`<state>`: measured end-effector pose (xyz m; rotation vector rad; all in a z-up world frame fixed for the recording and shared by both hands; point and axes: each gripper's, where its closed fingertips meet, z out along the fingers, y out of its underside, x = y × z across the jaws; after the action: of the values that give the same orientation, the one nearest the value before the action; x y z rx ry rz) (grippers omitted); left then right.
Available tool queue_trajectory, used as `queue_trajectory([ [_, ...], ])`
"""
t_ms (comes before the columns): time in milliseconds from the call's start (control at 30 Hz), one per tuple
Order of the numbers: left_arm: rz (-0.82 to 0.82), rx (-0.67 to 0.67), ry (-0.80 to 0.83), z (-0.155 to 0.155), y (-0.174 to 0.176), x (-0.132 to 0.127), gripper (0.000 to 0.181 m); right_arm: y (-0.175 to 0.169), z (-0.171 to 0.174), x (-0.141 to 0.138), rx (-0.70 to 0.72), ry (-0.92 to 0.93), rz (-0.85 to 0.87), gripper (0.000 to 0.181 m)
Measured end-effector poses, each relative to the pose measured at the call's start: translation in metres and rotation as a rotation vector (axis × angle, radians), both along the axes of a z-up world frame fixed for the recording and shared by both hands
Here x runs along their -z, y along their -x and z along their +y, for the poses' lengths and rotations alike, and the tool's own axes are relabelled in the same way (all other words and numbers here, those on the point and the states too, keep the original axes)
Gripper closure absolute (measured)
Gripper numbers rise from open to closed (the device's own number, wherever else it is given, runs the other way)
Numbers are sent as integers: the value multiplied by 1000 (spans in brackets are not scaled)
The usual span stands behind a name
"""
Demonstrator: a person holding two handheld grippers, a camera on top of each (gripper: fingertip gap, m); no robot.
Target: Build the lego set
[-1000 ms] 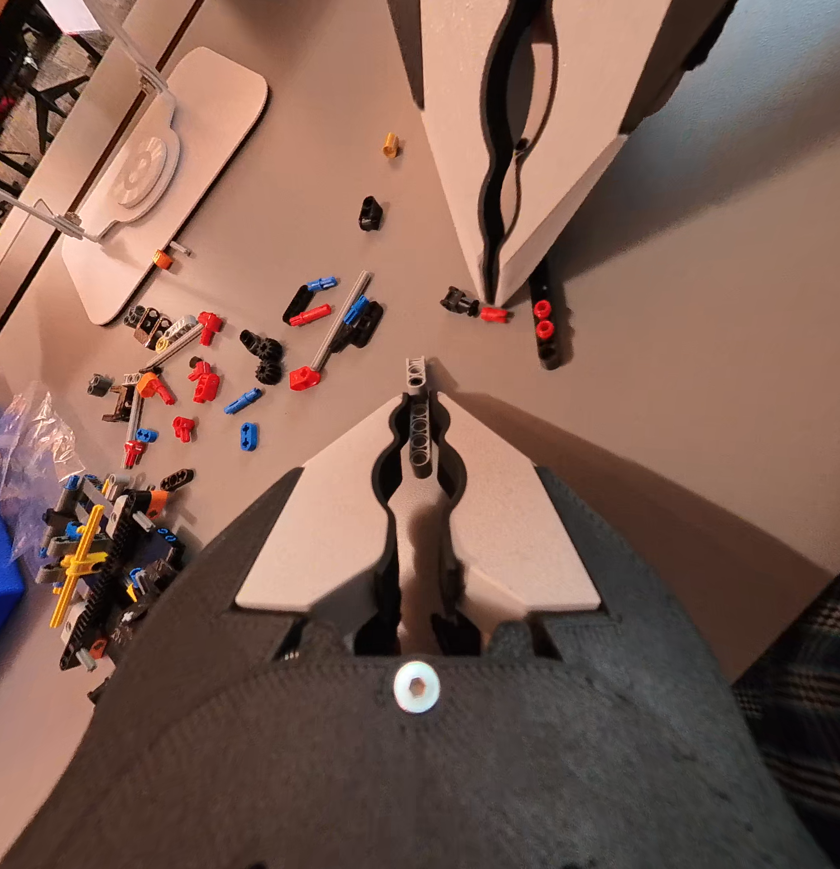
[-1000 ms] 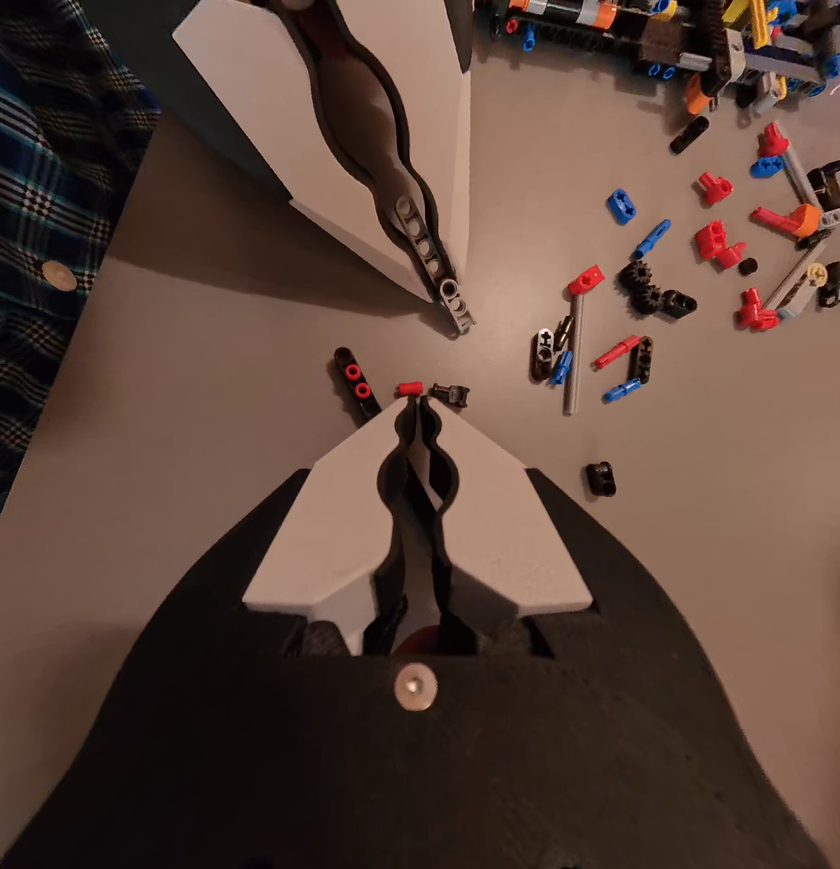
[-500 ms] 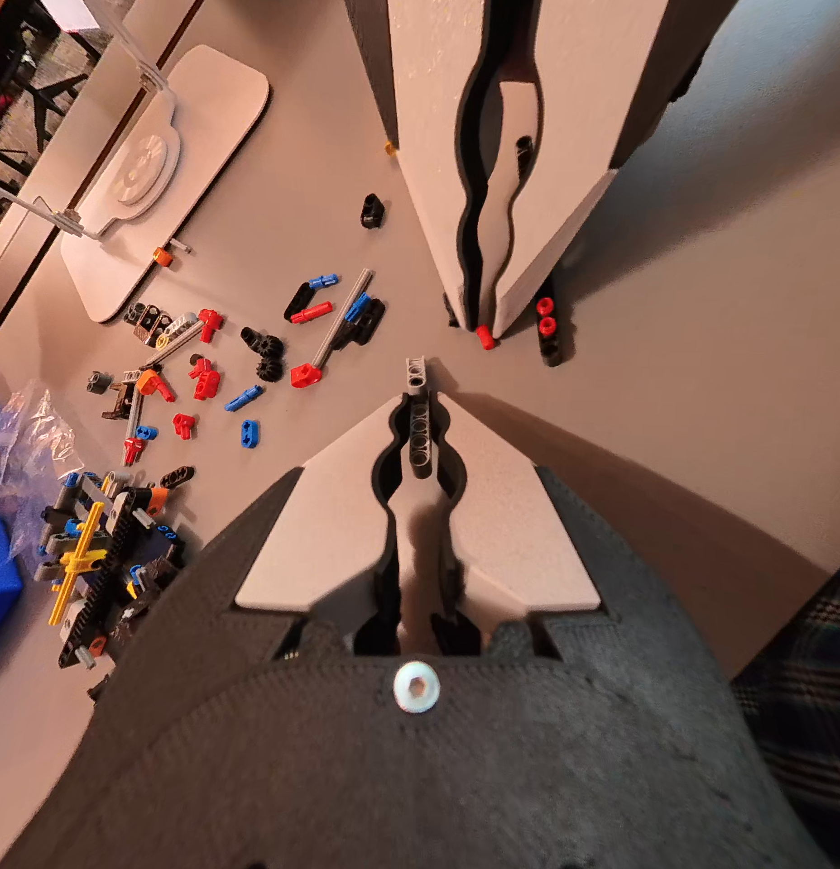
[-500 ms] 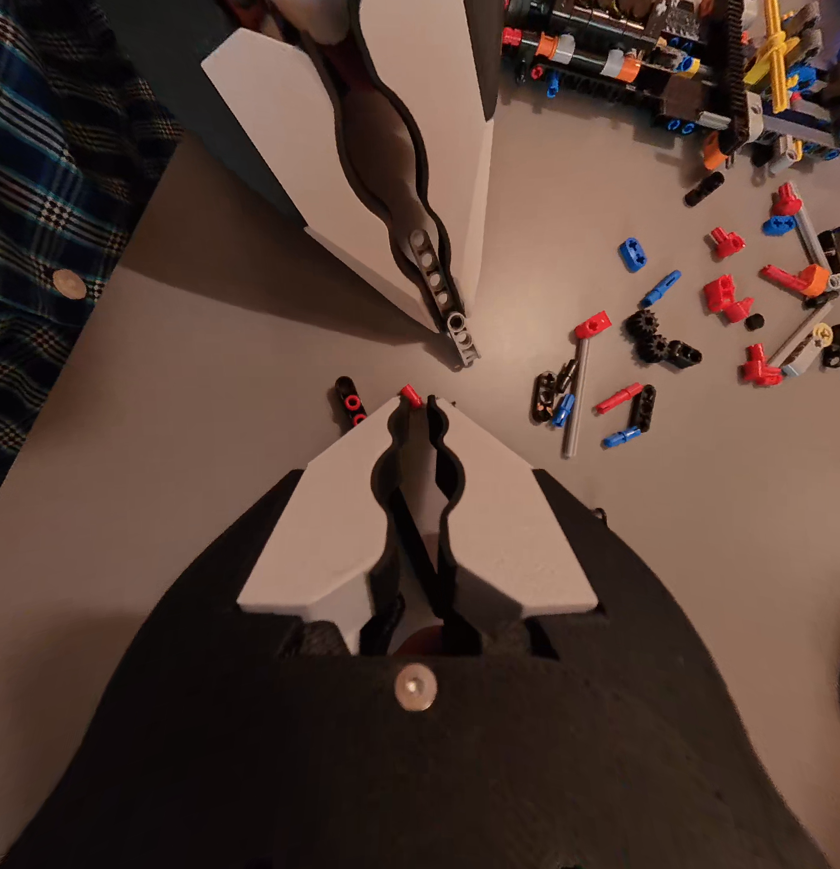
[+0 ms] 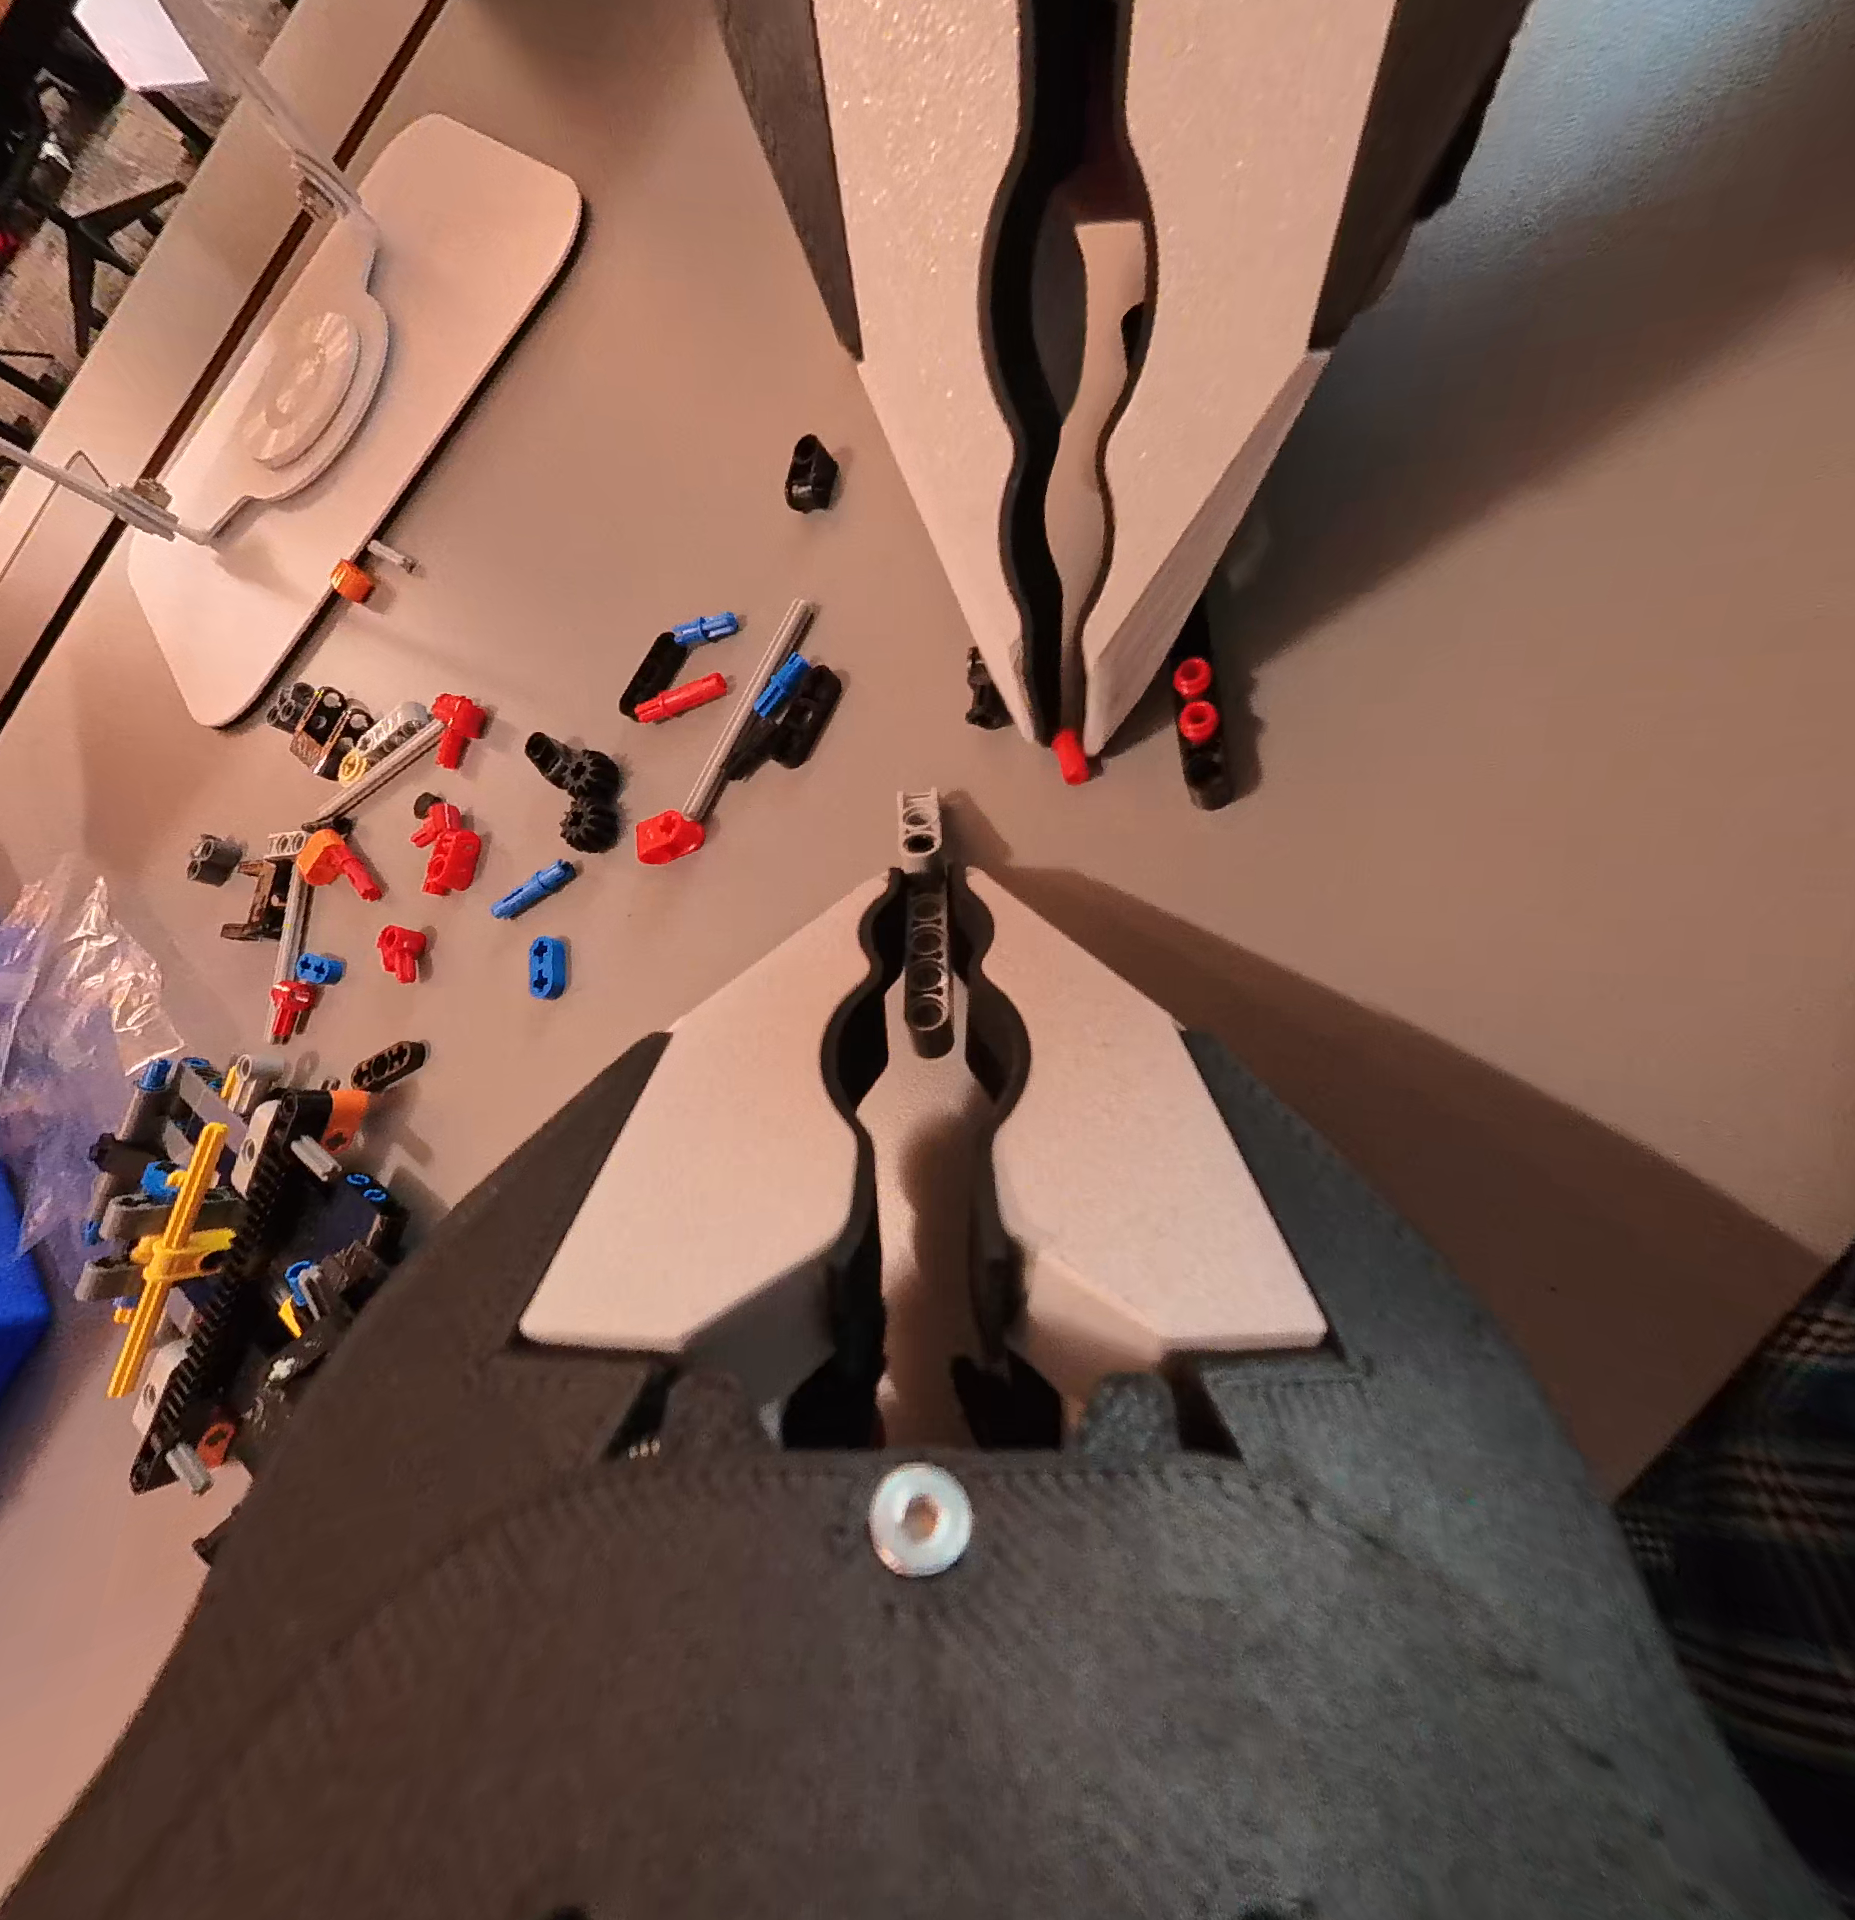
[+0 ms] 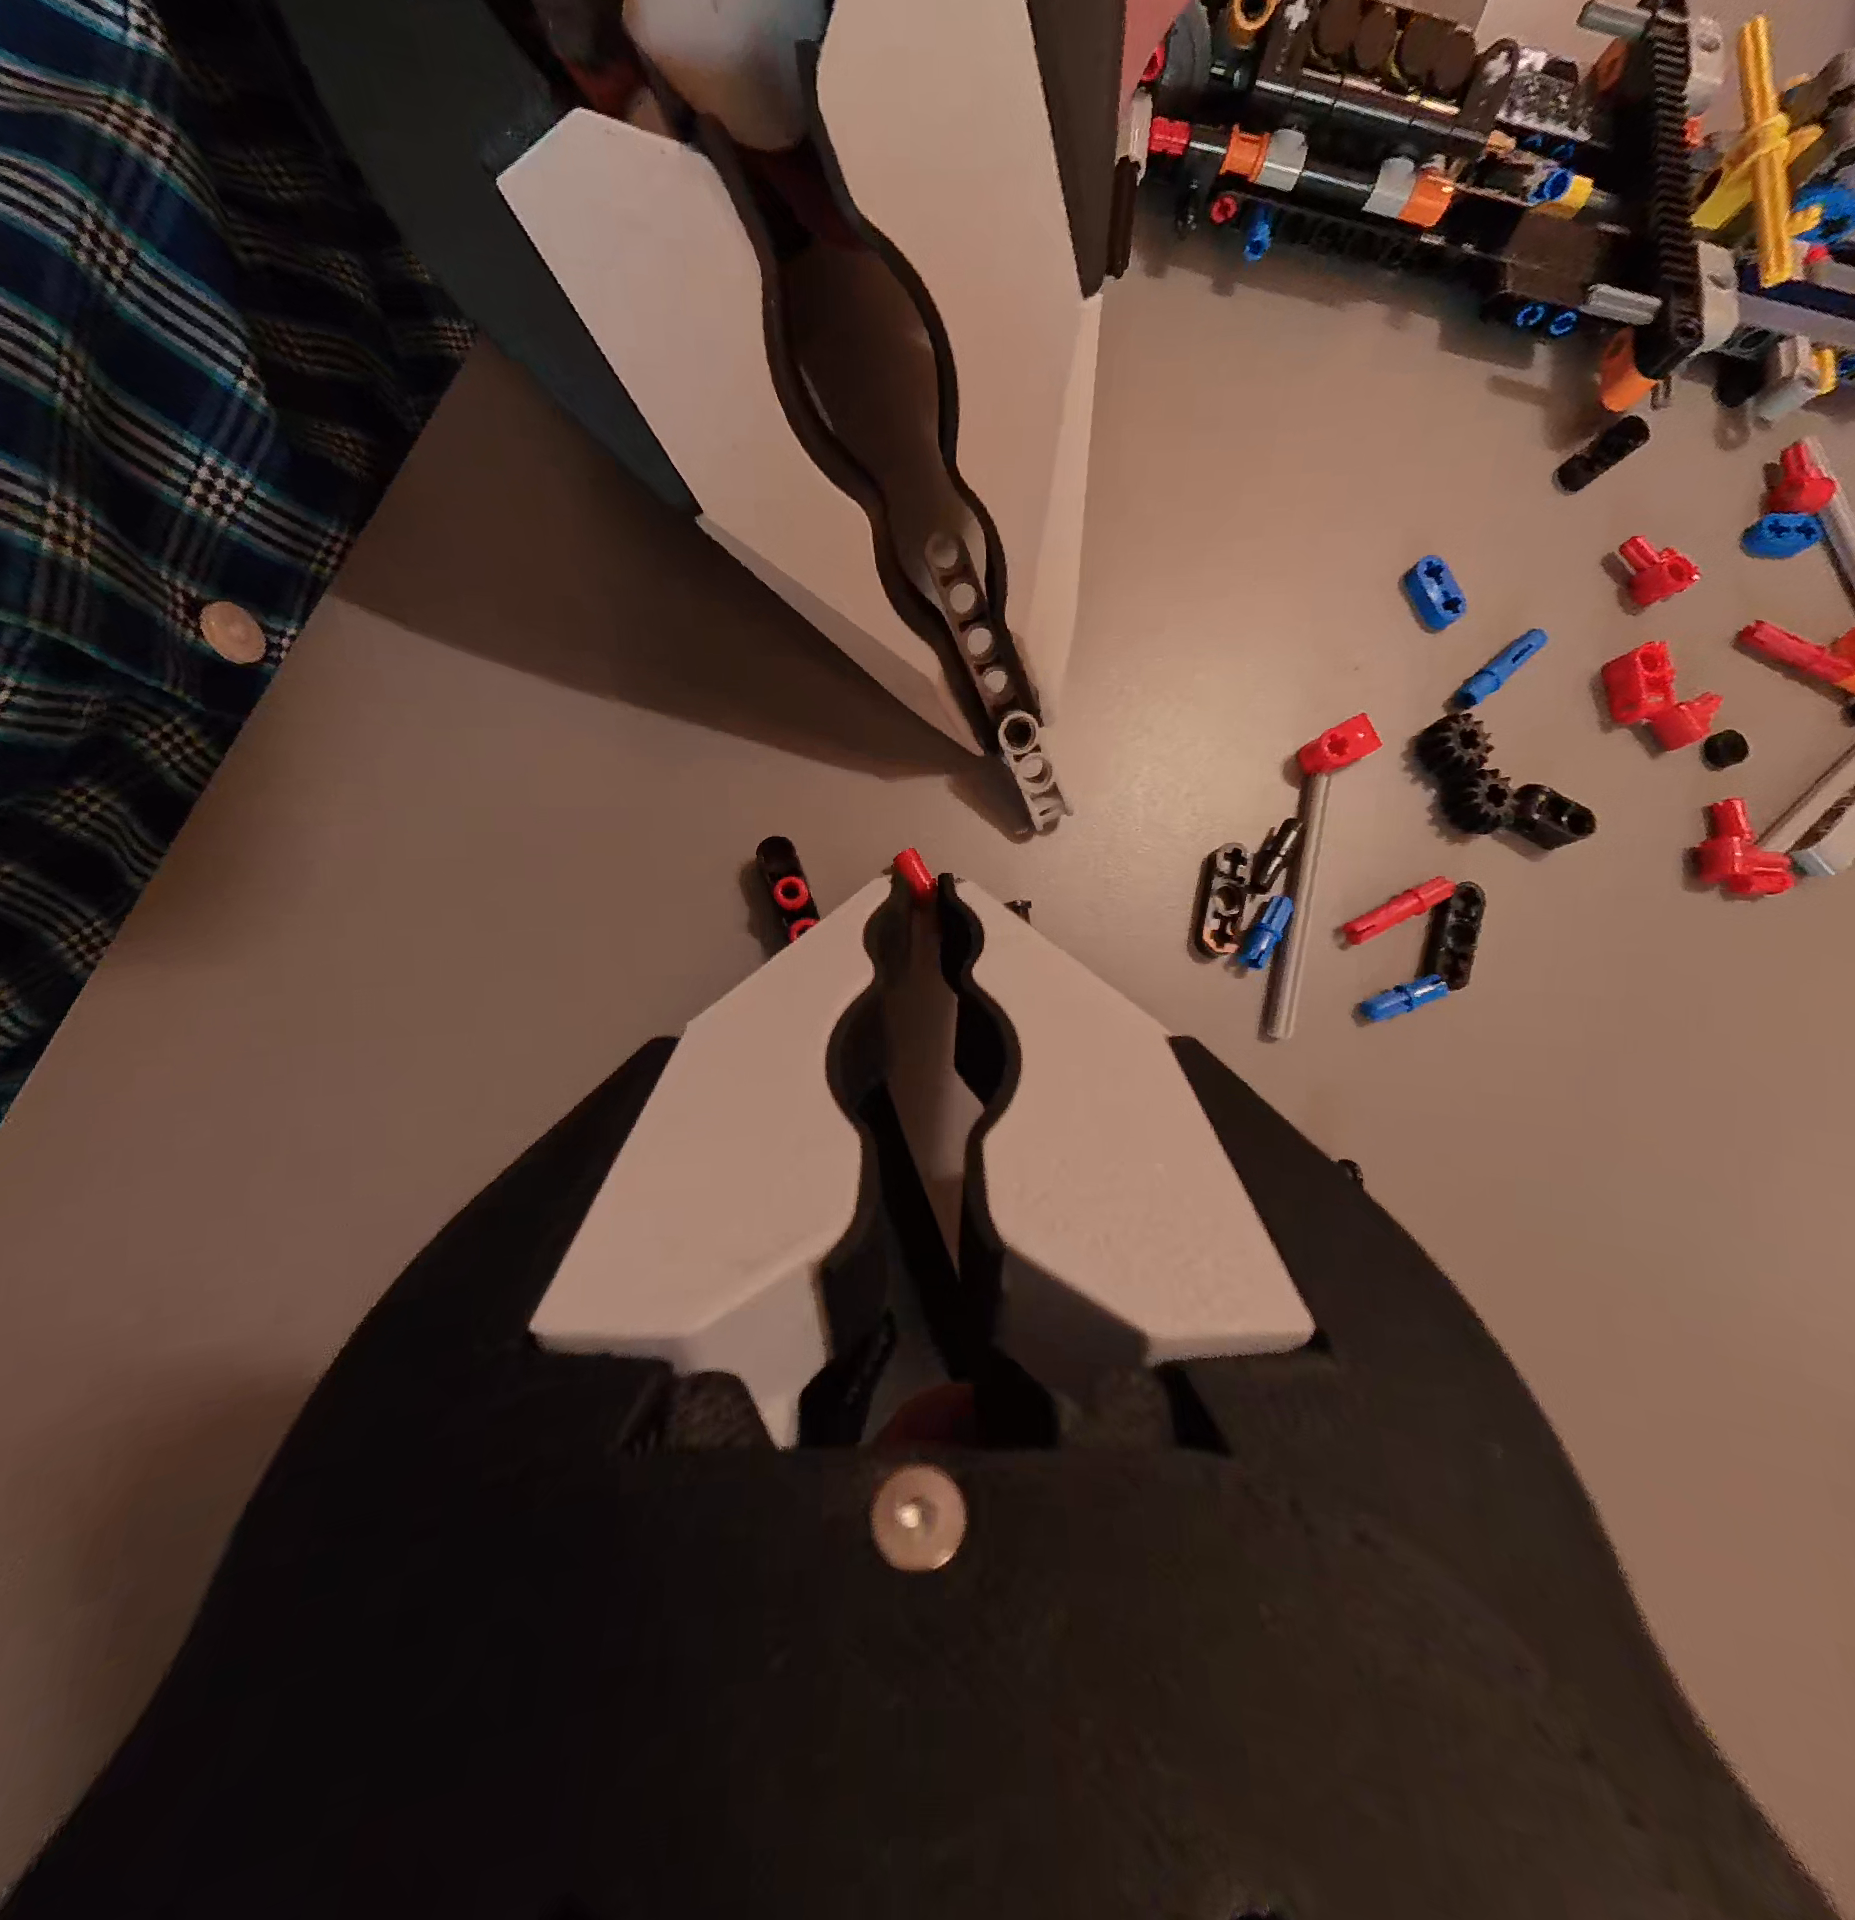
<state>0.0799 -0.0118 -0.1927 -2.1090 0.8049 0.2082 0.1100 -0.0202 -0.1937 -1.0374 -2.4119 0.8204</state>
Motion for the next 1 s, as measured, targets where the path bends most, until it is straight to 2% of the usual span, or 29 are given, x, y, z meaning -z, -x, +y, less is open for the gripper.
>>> queue_trajectory([
  [33,0,0,0,0,0,0,175,1,0,-1,11,-6,10,178],
  [200,-1,7,2,-1,-3,0,176,11,7,-13,78,-119,112,179],
  [367,-5,-3,11,0,-4,0,176,19,15,-16,103,-307,188,179],
  [1000,-16,-20,22,0,-6,1,175,23,15,-11,48,-659,233,179],
])
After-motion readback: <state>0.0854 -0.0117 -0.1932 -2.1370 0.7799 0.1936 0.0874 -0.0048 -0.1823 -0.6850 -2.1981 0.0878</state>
